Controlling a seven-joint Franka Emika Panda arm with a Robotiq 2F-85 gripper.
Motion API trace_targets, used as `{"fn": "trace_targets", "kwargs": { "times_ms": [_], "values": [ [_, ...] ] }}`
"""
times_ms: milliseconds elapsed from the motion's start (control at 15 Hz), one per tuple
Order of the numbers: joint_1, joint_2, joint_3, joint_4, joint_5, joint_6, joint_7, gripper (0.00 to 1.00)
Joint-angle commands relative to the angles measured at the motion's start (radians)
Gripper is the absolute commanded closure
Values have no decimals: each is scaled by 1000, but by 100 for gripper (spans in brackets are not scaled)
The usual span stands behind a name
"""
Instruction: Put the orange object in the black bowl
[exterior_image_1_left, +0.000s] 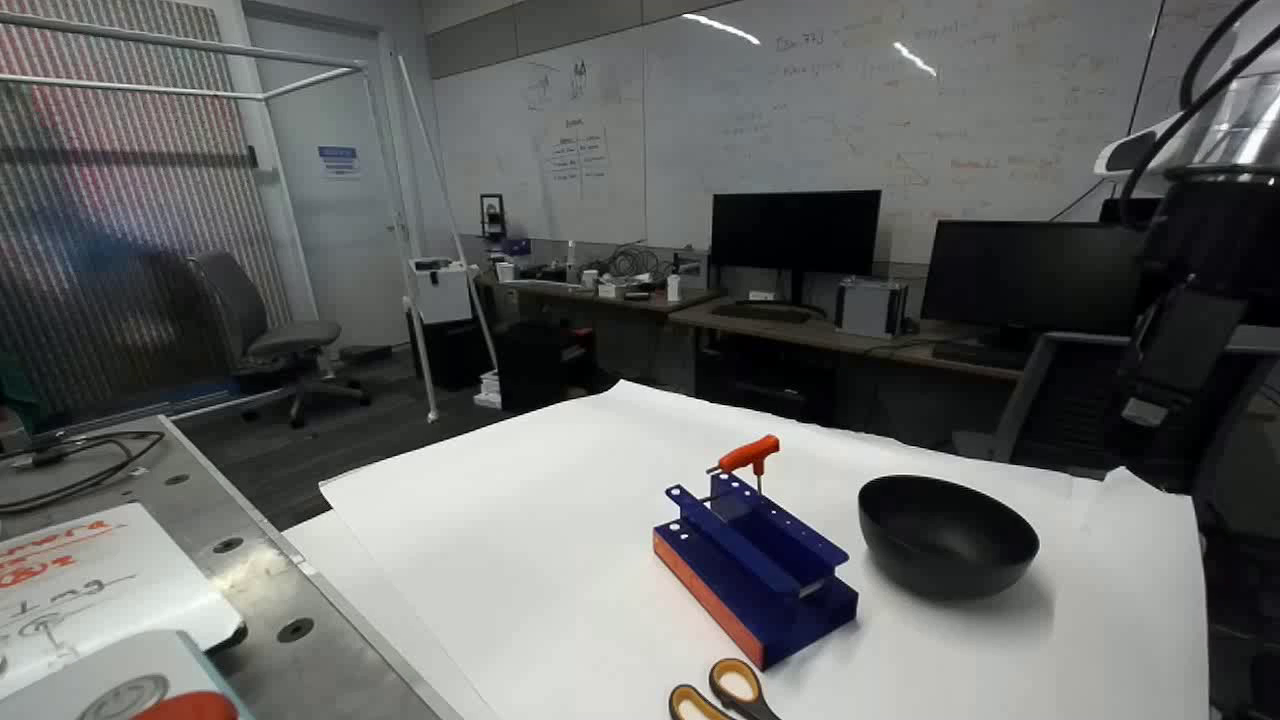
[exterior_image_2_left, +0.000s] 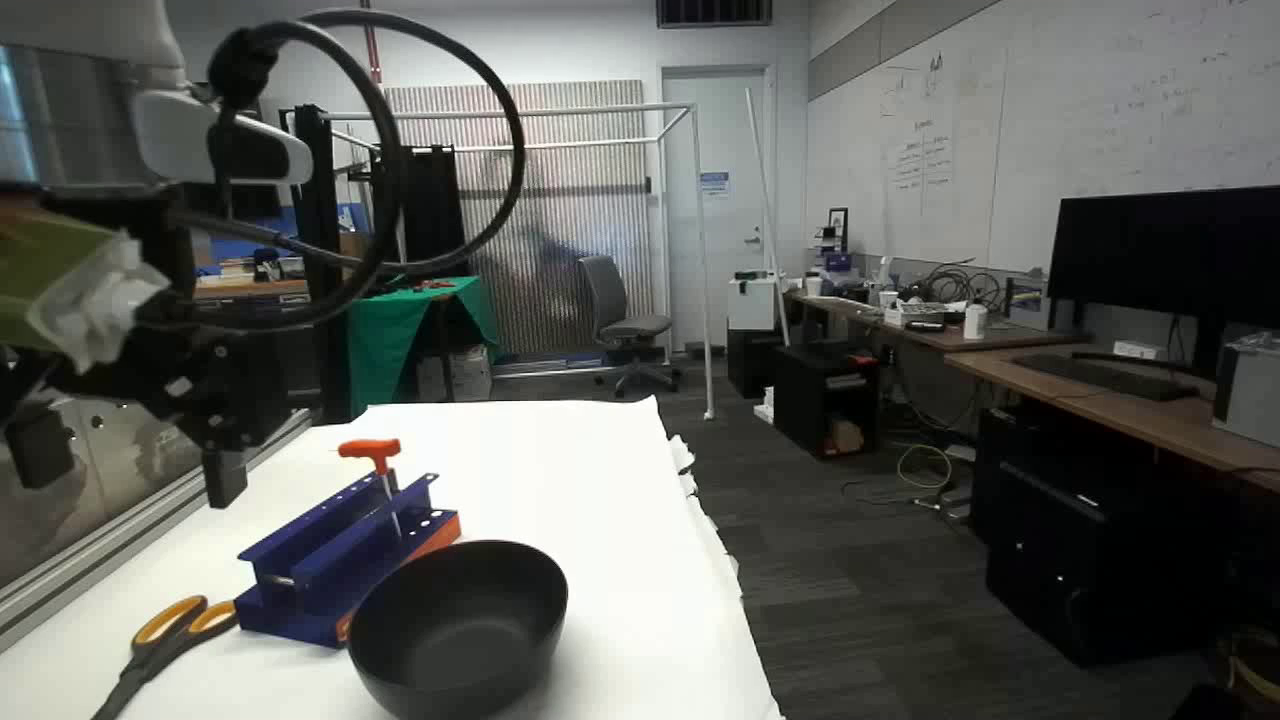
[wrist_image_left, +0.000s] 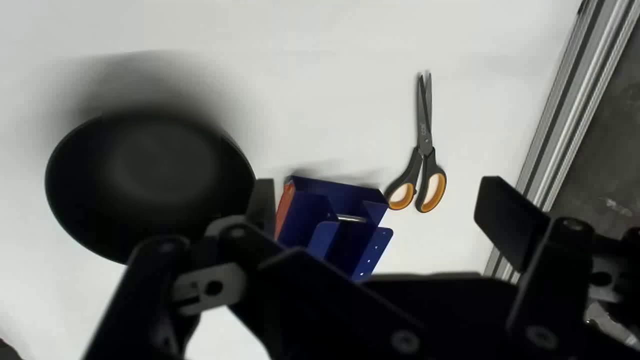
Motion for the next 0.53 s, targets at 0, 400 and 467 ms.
{"fn": "trace_targets", "kwargs": {
  "times_ms": [0, 400, 467],
  "values": [
    [-6, 0, 5, 3, 4, -4, -4, 0],
    [-16, 25, 37, 27, -19, 13, 27, 0],
    [-14, 90, 58, 86, -60, 18, 6, 0]
  ]
}}
